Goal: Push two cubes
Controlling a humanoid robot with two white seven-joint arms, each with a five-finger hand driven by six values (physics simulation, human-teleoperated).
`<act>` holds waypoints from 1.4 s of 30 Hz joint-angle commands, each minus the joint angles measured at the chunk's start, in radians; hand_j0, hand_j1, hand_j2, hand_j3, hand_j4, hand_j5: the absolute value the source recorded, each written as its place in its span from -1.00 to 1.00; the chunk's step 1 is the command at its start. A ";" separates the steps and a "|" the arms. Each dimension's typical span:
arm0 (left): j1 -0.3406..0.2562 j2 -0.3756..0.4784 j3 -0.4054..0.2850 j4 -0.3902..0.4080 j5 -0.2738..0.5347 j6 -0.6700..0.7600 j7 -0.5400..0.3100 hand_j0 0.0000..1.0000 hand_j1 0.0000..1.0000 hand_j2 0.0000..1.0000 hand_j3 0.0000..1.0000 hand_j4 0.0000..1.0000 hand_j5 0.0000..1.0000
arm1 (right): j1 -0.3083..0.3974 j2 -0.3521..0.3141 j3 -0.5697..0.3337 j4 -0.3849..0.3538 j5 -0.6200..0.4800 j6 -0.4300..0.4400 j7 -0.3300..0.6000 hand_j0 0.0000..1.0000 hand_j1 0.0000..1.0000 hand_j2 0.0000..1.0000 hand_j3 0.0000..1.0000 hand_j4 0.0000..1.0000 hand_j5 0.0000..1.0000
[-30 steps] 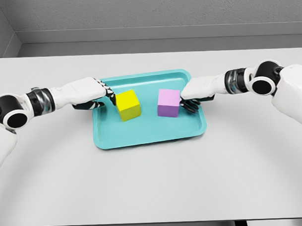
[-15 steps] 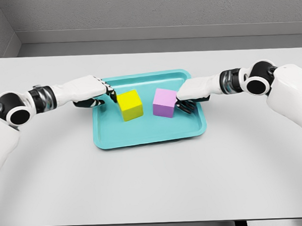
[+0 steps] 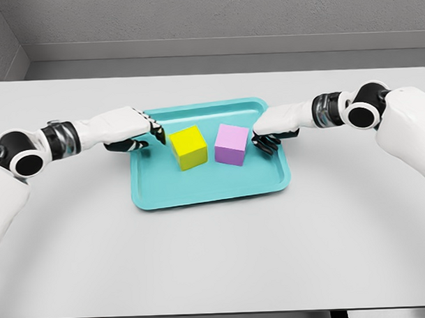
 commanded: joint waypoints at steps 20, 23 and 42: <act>-0.029 -0.043 -0.032 0.072 0.005 0.003 0.000 0.11 0.11 0.11 0.11 0.11 0.11 | -0.015 0.038 -0.001 0.033 0.000 0.003 0.000 -0.81 -0.81 -0.81 -0.81 -0.81 -0.81; -0.035 -0.042 -0.032 0.078 0.003 0.003 0.000 0.10 0.10 0.10 0.10 0.10 0.10 | -0.020 0.044 -0.001 0.040 0.023 0.005 0.000 -0.81 -0.81 -0.81 -0.81 -0.81 -0.81; -0.054 -0.075 -0.032 0.109 0.001 0.003 0.000 0.09 0.09 0.09 0.09 0.09 0.09 | -0.029 0.078 -0.001 0.074 0.024 0.003 0.000 -0.81 -0.81 -0.81 -0.81 -0.81 -0.81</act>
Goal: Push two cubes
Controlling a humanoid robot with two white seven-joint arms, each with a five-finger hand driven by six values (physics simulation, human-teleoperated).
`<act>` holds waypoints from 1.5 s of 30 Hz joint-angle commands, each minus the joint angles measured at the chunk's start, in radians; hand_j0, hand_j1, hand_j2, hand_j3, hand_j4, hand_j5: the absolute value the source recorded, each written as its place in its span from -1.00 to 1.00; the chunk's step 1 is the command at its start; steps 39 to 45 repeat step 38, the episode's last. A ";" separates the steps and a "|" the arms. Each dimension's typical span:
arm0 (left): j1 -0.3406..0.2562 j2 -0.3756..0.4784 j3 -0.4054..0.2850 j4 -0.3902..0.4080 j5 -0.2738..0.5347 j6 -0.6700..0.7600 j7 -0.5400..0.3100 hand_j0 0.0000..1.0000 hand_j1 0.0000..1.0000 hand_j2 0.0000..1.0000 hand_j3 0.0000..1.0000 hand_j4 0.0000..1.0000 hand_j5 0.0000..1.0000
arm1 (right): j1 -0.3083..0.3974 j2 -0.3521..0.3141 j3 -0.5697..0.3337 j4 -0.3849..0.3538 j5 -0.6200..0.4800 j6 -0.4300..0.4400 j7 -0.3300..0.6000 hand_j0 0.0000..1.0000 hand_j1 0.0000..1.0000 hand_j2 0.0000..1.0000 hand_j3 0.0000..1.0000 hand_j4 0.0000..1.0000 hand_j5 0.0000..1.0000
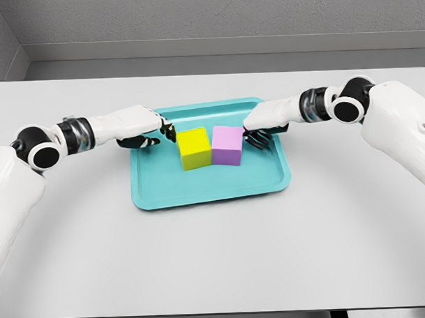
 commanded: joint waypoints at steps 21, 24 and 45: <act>-0.003 0.007 0.002 0.012 0.016 -0.001 0.000 -0.16 -0.16 -0.16 -0.16 -0.16 -0.16 | -0.008 0.013 -0.001 0.047 -0.005 0.000 0.000 -0.81 -0.81 -0.81 -0.81 -0.81 -0.81; -0.003 0.014 0.006 -0.003 0.046 -0.001 0.000 -0.16 -0.16 -0.16 -0.16 -0.16 -0.16 | -0.015 0.008 -0.004 0.047 -0.005 -0.001 0.000 -0.80 -0.80 -0.80 -0.80 -0.80 -0.80; 0.167 0.372 0.107 -0.267 0.345 -0.001 0.000 1.00 1.00 1.00 1.00 1.00 1.00 | -0.063 -0.282 -0.133 0.047 0.040 -0.055 0.000 1.00 1.00 1.00 1.00 1.00 1.00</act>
